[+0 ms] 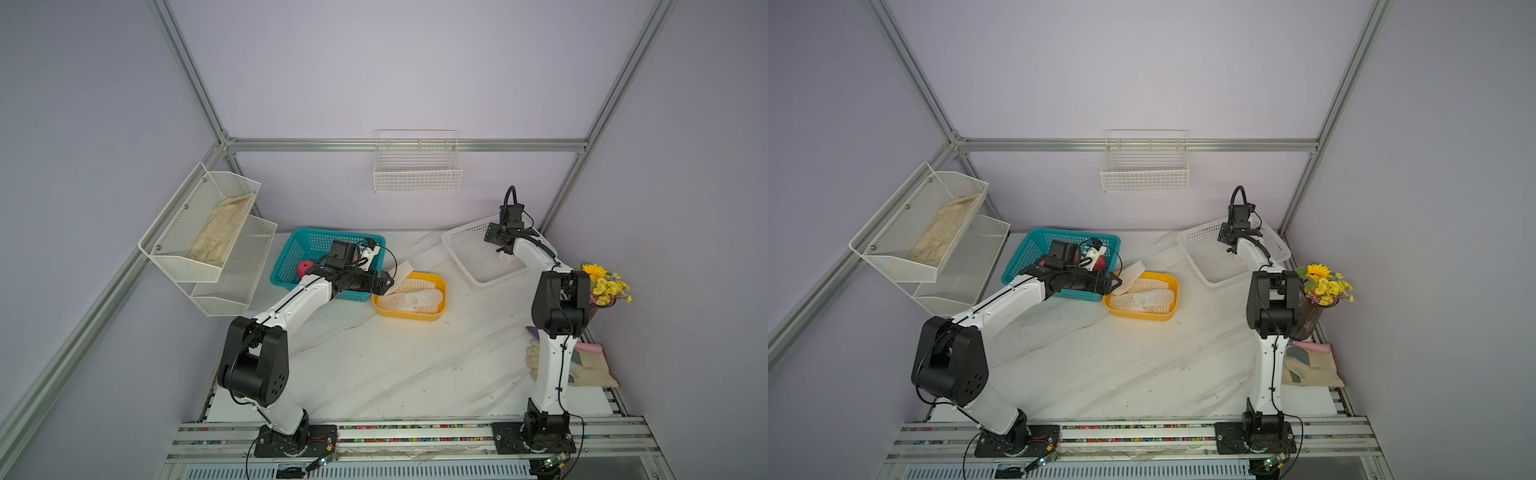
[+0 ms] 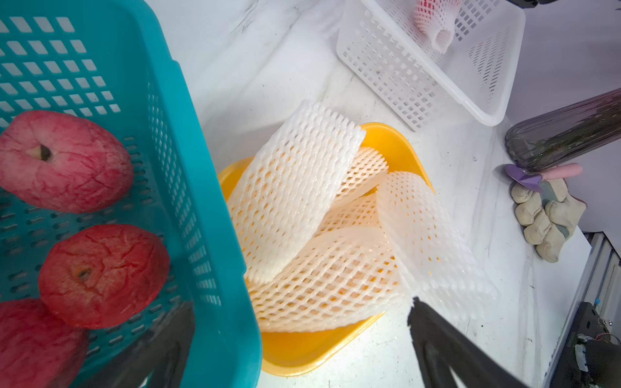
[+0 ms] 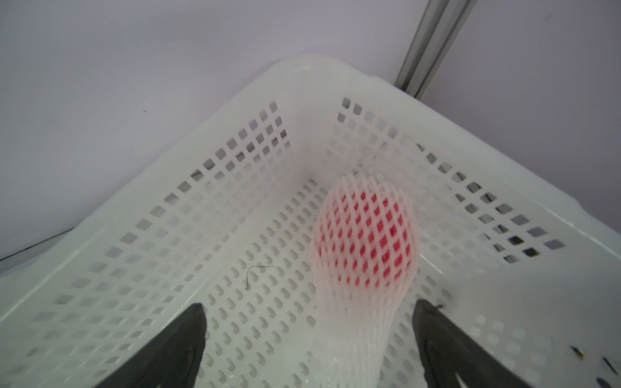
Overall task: Remove foam nets from apples
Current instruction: Pick up the apple from the basket.
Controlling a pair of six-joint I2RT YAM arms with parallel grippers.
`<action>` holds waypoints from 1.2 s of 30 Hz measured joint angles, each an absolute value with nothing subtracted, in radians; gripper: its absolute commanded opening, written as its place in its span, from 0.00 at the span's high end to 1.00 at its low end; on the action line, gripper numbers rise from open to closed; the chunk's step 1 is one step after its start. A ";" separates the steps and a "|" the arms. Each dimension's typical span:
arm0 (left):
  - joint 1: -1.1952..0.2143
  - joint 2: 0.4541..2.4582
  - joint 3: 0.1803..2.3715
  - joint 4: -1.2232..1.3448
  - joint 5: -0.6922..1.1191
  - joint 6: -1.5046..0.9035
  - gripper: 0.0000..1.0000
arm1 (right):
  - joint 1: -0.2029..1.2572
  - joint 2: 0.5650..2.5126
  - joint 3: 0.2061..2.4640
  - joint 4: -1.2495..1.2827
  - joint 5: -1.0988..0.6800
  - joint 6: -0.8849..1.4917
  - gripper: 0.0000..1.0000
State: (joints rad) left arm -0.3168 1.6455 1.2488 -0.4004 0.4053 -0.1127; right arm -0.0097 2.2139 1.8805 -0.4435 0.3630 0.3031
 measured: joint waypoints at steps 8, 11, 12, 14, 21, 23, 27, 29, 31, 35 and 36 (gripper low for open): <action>-0.318 1.645 1.249 -0.397 0.415 -0.113 0.00 | -0.038 2.230 1.909 -0.567 0.392 0.386 0.03; -0.319 1.645 1.249 -0.397 0.416 -0.113 0.00 | -0.056 2.252 1.937 -0.587 0.390 0.418 0.03; -0.319 1.645 1.249 -0.397 0.416 -0.113 0.00 | -0.065 2.265 1.954 -0.595 0.383 0.430 0.03; -0.321 1.645 1.249 -0.397 0.416 -0.113 0.00 | -0.081 2.292 1.986 -0.599 0.370 0.448 0.03; -0.322 1.657 1.249 -0.394 0.416 -0.113 0.00 | -0.107 2.406 2.115 -0.598 0.328 0.470 0.03; -0.322 1.667 1.249 -0.391 0.416 -0.113 0.00 | -0.107 2.435 2.147 -0.598 0.311 0.472 0.03; -0.323 1.683 1.249 -0.389 0.417 -0.113 0.00 | -0.106 2.471 2.185 -0.589 0.275 0.471 0.03; -0.323 1.689 1.249 -0.389 0.417 -0.113 0.00 | -0.106 2.479 2.191 -0.589 0.263 0.471 0.03; -0.323 1.693 1.249 -0.388 0.417 -0.113 0.00 | -0.107 2.487 2.198 -0.588 0.257 0.472 0.03; -0.323 1.702 1.249 -0.384 0.418 -0.113 0.00 | -0.108 2.496 2.203 -0.578 0.252 0.477 0.03; -0.323 1.704 1.249 -0.384 0.418 -0.113 0.00 | -0.108 2.502 2.210 -0.577 0.252 0.479 0.03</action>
